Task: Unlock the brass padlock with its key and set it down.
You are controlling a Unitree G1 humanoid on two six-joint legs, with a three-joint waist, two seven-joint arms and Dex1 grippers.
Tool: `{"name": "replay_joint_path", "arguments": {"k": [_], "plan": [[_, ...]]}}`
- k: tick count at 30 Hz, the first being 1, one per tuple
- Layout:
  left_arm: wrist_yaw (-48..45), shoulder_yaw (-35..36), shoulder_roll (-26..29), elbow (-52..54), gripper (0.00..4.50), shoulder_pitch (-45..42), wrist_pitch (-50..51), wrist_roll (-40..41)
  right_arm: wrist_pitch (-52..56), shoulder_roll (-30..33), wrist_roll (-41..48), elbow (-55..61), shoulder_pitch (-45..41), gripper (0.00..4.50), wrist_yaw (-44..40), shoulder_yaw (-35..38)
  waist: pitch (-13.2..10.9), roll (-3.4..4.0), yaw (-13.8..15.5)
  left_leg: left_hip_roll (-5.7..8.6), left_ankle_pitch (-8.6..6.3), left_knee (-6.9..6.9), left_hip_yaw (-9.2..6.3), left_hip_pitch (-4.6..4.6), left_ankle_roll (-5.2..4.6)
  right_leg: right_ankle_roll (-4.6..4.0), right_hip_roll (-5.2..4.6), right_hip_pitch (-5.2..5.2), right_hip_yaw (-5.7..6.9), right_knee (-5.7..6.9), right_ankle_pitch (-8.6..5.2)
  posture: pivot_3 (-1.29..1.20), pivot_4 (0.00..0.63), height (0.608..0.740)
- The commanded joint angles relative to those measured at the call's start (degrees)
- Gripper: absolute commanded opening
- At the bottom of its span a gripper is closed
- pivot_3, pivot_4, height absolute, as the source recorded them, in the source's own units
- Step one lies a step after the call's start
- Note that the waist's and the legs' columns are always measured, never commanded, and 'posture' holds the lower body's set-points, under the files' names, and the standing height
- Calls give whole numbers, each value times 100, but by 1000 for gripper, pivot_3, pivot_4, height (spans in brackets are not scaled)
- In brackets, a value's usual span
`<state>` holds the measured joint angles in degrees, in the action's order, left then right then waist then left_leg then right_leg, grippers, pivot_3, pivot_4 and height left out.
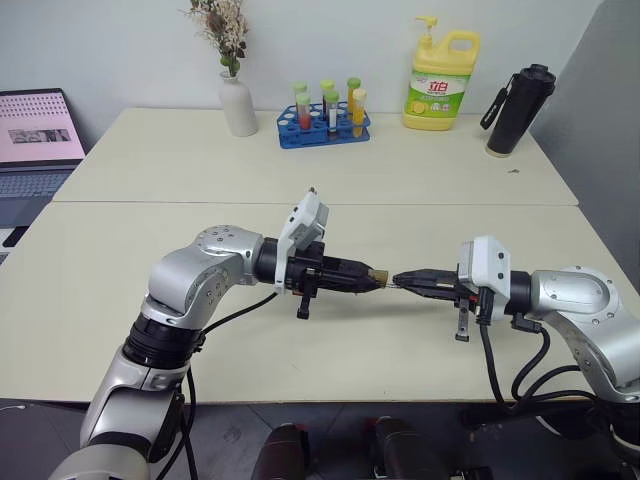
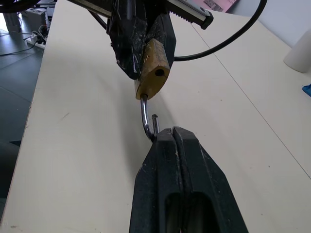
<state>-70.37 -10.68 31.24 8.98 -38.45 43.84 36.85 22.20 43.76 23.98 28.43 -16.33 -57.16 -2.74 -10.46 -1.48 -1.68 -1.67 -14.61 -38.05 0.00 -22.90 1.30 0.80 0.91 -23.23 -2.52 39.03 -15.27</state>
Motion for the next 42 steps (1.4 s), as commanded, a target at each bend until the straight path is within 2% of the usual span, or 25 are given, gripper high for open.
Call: {"name": "replay_joint_path", "arguments": {"k": [1, 13, 18, 20, 22, 27, 31, 32, 42], "plan": [[37, 176, 48, 223, 171, -66, -2, 119, -71, 38, 66, 81, -43, 0, -65, 53, 0, 0, 0, 0, 0, 0, 0, 0, 0, 0, 0, 0, 0, 0, 0, 0, 150, 740], [127, 148, 24, 202, 171, -48, 9, 138, -44, 147, 23, 158, 97, 0, -96, 46, 0, 0, 0, 0, 0, 0, 0, 0, 0, 0, 0, 0, 0, 0, 0, 0, 150, 740], [279, 144, 25, 166, 171, 105, 241, 181, -195, 480, -202, 127, 601, 0, -183, 147, 0, 0, 3, 0, 0, 0, 0, -1, 0, 0, -1, 0, -1, 0, 0, 0, 150, 740], [414, 99, 41, 93, 171, 280, 401, 155, -386, 596, -368, 117, 931, 383, -95, 305, 0, 0, 2, 0, 0, 1, 0, -1, 0, 1, -1, 0, -1, -3, 0, 0, 150, 740], [614, 109, -21, -6, 171, 418, 618, 176, -394, 633, -318, 239, 1182, 963, -62, 449, 0, 0, 1, 0, 0, 1, 1, -1, 0, 1, -2, 0, -1, -2, -1, 0, 150, 740], [1075, 63, -325, -340, 171, 652, 975, 134, 242, 414, 282, 863, 1422, 2783, 244, 585, 0, -1, -5, -1, 0, -1, -3, 2, 0, 1, -1, 0, 0, 4, 0, 0, 150, 740], [1525, 268, -723, -696, 171, 585, 1385, 273, 215, 383, 99, 928, 1461, 4346, 401, 485, -1, -2, 3, 0, 0, -2, -6, -1, 0, 2, 0, 1, 3, 2, 0, 0, 150, 740], [1579, 262, -777, -765, 171, 580, 1430, 255, 186, 399, 53, 931, 1459, 4500, 408, 464, -1, -2, 3, 2, 0, -2, -4, 0, 0, 2, -2, 1, 2, 2, 0, 0, 150, 740], [1823, 117, -1078, -1246, 171, 501, 1495, 11, 199, 419, -221, 937, 1420, 4500, 528, 233, 0, -2, 5, 2, 0, -1, -4, 0, 0, 3, -2, 1, 1, 0, 1, 0, 150, 740]]}}
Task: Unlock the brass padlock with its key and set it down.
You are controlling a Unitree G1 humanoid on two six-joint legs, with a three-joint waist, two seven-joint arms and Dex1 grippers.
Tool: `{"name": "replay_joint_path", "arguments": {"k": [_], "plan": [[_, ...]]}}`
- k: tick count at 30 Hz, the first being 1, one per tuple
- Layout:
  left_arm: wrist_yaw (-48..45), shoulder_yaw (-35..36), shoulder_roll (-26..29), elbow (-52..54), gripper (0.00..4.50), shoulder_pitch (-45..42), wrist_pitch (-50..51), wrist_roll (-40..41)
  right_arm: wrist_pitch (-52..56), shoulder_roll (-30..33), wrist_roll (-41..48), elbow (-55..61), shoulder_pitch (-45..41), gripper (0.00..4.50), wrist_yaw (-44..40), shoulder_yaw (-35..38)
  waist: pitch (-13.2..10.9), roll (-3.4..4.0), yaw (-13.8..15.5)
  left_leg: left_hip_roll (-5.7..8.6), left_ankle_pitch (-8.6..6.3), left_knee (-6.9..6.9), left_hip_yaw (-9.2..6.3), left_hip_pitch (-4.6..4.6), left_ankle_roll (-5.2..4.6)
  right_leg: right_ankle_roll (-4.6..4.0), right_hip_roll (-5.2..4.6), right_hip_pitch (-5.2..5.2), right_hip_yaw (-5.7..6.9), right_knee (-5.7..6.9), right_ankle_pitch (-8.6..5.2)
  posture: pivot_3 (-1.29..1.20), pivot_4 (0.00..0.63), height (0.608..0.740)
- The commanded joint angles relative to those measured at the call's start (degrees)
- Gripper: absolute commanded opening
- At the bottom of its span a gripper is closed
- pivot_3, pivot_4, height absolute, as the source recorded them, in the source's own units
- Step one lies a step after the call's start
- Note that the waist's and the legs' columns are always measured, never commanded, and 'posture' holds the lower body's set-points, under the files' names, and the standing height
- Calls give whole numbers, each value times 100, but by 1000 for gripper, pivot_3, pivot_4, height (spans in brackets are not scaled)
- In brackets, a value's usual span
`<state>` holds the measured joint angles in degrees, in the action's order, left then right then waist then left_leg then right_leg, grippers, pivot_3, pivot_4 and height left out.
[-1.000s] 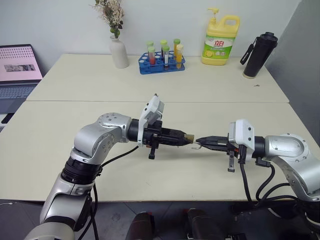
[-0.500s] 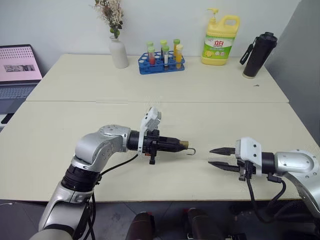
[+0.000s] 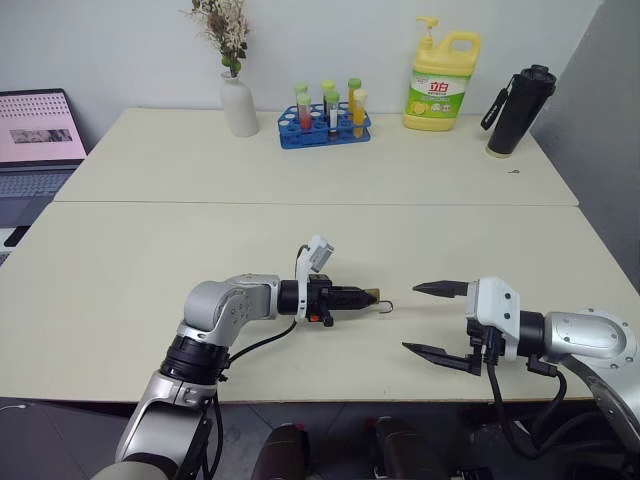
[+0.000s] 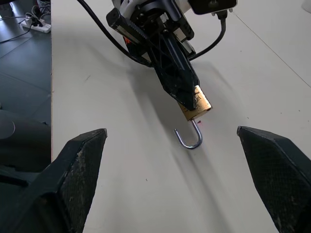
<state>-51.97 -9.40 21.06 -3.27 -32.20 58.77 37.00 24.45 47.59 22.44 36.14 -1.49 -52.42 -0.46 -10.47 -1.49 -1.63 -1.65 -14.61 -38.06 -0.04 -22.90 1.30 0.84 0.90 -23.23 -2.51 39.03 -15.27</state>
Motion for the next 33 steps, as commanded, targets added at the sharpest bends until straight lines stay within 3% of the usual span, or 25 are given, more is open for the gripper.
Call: {"name": "replay_joint_path", "arguments": {"k": [1, 8, 9, 17, 24, 28, 33], "plan": [[-23, -42, -68, -57, 171, -143, -20, -44, -15, 25, -85, 154, -84, 4500, 72, -8, 0, 0, 0, 0, 0, 0, 0, 0, 0, 0, 0, 0, 0, 0, 0, 0, 150, 740], [187, 26, -267, -353, 171, -298, -6, -186, 112, 13, -121, 118, -160, 4500, 164, -60, 0, 0, 2, 1, 0, 0, 0, -1, 0, 0, 0, 0, 0, 0, 0, 0, 150, 740], [181, 27, -273, -376, 895, -312, 0, -186, 137, 15, -112, 119, -164, 4500, 171, -65, 0, 0, 1, 1, 0, 0, 0, 0, 0, 0, 0, 0, 0, 0, 0, 0, 150, 740], [418, 196, -226, -437, 3341, -566, -557, -563, 277, 18, -117, 101, -245, 4500, 213, -61, 0, 0, 0, 1, 0, 0, 1, 0, 0, 0, 0, 0, -1, 0, 0, 0, 150, 740], [473, 454, 413, 281, 3341, -426, -1852, -1162, 261, 27, -116, 103, -209, 4500, 194, -37, 0, -1, -16, -2, 0, 5, 3, 1, 1, 0, 0, -1, -4, -1, 0, 0, 150, 740], [-147, 564, 1250, 1466, 3341, 500, -2761, -1312, 225, 32, -95, 64, -189, 4500, 169, 17, 0, 0, -25, -6, 0, 11, 8, 2, 2, -1, -8, -3, -9, -4, 0, 0, 150, 740], [-216, 886, 1820, 2303, 3341, 1515, -3347, -1448, 158, 61, -102, -151, -237, 4500, 84, 56, -1, -2, 29, -6, 0, 8, 5, -1, 2, -1, -24, -3, -2, -6, 0, 0, 150, 740]]}}
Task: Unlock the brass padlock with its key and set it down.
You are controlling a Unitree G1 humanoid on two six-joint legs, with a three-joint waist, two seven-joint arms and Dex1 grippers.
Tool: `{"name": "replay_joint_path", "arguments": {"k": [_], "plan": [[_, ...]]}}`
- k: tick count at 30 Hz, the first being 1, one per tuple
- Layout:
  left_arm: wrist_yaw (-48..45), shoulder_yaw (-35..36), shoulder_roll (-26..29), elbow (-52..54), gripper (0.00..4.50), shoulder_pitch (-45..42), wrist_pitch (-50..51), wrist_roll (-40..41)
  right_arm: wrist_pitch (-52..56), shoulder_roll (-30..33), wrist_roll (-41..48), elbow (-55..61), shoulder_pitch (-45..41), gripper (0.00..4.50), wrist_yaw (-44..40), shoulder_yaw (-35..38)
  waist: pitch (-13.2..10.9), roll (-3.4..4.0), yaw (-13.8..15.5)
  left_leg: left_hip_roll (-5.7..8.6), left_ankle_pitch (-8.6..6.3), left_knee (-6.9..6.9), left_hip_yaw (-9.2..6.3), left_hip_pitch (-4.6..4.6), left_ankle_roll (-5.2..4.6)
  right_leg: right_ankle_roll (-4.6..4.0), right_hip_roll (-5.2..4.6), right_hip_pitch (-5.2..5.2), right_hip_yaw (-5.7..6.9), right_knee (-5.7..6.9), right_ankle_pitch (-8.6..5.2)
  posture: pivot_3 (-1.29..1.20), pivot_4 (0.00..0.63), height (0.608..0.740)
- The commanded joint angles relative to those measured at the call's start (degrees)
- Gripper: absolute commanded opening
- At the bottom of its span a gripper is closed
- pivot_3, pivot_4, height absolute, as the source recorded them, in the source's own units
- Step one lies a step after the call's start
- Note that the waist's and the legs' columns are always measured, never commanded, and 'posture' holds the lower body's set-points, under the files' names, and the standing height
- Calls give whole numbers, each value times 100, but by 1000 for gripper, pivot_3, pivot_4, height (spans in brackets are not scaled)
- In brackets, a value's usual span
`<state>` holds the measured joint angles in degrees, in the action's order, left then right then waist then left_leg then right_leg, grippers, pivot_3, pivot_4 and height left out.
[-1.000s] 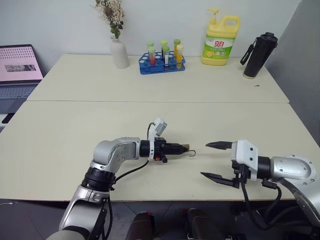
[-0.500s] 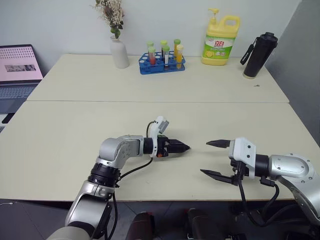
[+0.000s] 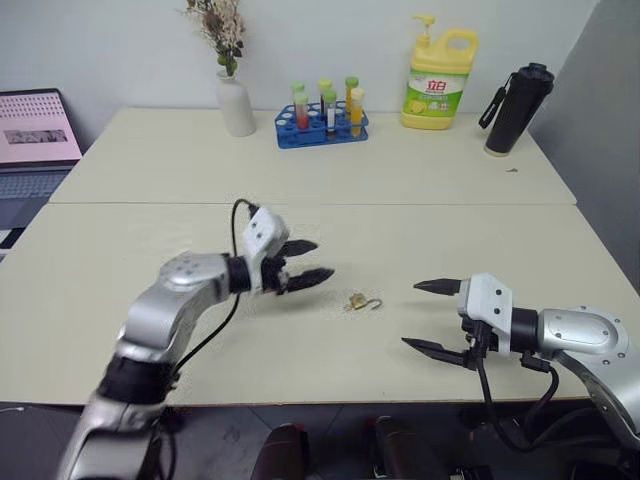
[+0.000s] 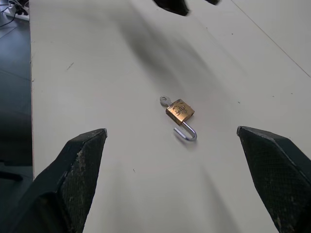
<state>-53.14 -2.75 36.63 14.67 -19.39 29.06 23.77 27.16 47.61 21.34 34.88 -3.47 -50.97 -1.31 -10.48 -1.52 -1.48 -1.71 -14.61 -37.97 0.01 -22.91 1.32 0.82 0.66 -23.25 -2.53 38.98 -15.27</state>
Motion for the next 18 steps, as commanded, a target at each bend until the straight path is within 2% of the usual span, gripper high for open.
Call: {"name": "replay_joint_path", "arguments": {"k": [1, 4, 11, 18], "plan": [[-160, 240, 388, 631, 3341, 412, -456, -145, -152, 78, -7, -83, -52, 4500, -97, 146, 0, 0, 24, 2, 0, 0, -1, 2, 0, 0, 0, 2, 1, -1, 0, 0, 150, 740], [-133, 424, 627, 855, 3341, 856, -561, -164, -306, 185, 16, -313, -80, 4500, -340, 179, 0, 0, 24, 4, 0, -2, 5, 4, -1, 0, 1, 3, -1, -1, 0, 0, 150, 740], [-383, 628, 918, 1059, 3341, 1118, -490, 107, -567, 356, 25, -578, 27, 4500, -718, 188, 0, 0, 11, -1, 0, 0, 3, 4, -2, 0, 6, 2, 3, -1, -1, 0, 150, 740], [-838, 485, 1076, 1222, 3341, 1366, -646, 213, -733, 344, -34, -713, 21, 4500, -776, 107, 0, 0, -7, -2, 0, 0, 3, 4, -2, 0, 5, 2, 2, -1, -1, 0, 150, 740]]}}
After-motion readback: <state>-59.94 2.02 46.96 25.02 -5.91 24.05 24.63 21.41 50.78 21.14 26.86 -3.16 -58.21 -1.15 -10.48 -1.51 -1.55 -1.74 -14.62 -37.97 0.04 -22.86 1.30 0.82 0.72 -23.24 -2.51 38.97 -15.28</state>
